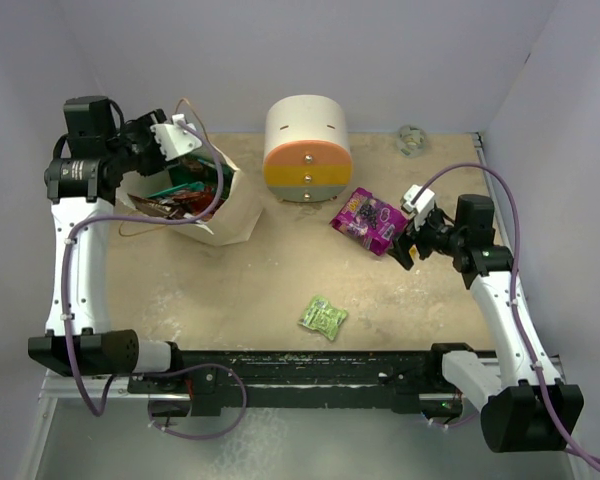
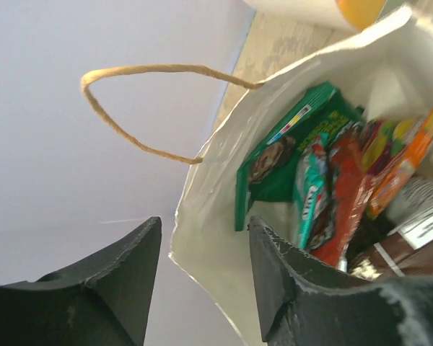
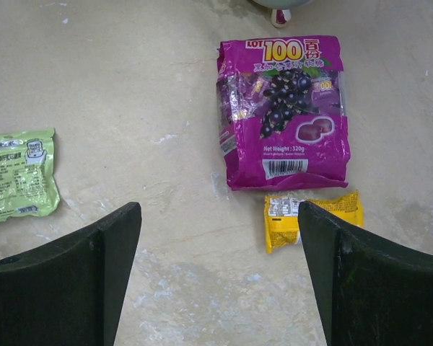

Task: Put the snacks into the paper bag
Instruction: Place the snack in the paper bag, then pick up the snack from the center of the board.

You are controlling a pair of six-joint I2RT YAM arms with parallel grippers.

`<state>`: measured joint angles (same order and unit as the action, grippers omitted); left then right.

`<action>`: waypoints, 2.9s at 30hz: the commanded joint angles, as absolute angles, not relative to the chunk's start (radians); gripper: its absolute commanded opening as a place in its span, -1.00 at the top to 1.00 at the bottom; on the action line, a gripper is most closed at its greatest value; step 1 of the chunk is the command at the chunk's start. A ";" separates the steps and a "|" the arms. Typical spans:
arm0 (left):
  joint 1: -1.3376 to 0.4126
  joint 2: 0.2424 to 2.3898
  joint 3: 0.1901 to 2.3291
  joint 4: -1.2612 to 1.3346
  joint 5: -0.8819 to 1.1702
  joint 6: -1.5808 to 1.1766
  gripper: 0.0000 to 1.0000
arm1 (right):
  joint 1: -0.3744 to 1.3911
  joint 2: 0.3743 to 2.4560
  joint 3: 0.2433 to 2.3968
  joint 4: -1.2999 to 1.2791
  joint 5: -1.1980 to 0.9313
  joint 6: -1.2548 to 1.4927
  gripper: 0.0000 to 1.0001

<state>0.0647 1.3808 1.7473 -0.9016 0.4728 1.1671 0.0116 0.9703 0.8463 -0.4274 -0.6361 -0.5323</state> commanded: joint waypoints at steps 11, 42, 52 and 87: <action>0.070 1.213 1.621 -0.838 0.489 0.616 -0.61 | 0.006 0.958 0.865 -0.363 -0.570 -0.472 -0.88; 0.071 0.979 1.374 -0.659 0.444 0.305 -0.98 | 0.008 1.198 0.979 -0.429 -0.301 -0.511 -0.97; 0.071 0.964 1.350 -0.675 0.495 0.336 -0.98 | 0.028 1.286 0.999 -0.436 -0.386 -0.526 -0.77; 0.071 0.939 1.308 -0.693 0.541 0.367 -0.98 | 0.221 1.439 0.851 -0.289 0.006 -0.582 -0.48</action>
